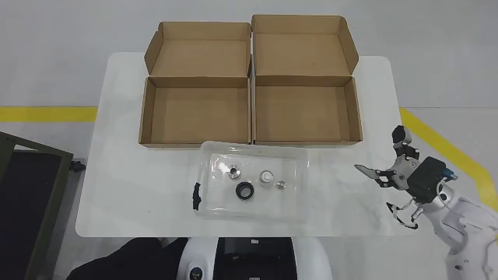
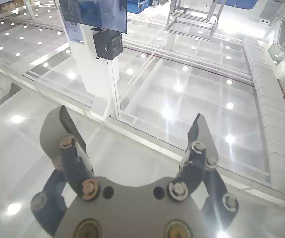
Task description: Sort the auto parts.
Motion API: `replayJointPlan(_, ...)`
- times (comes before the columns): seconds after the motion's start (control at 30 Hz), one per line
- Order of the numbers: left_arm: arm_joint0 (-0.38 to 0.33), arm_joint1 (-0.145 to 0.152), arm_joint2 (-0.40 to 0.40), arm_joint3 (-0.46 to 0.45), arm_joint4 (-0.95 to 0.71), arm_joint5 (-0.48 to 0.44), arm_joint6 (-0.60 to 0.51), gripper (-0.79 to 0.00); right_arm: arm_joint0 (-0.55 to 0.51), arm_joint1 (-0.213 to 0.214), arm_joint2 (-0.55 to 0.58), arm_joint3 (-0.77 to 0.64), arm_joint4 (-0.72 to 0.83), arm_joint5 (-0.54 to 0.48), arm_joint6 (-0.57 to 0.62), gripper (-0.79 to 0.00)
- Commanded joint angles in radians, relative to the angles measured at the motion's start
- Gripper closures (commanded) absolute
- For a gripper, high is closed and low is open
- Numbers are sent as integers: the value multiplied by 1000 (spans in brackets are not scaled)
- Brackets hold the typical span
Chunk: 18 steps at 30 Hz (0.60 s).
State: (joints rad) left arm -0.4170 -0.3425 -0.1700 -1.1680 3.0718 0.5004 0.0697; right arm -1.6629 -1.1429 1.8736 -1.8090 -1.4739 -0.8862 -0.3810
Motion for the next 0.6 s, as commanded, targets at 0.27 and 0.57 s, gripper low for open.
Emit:
replayJointPlan(0.27, 0, 0, 0, 0, 0, 0, 0, -784, 0, 0, 0, 0, 0, 0, 0, -785)
replayJointPlan(0.57, 0, 0, 0, 0, 0, 0, 0, -785, -1, 0, -1, 0, 0, 8, 9, -785)
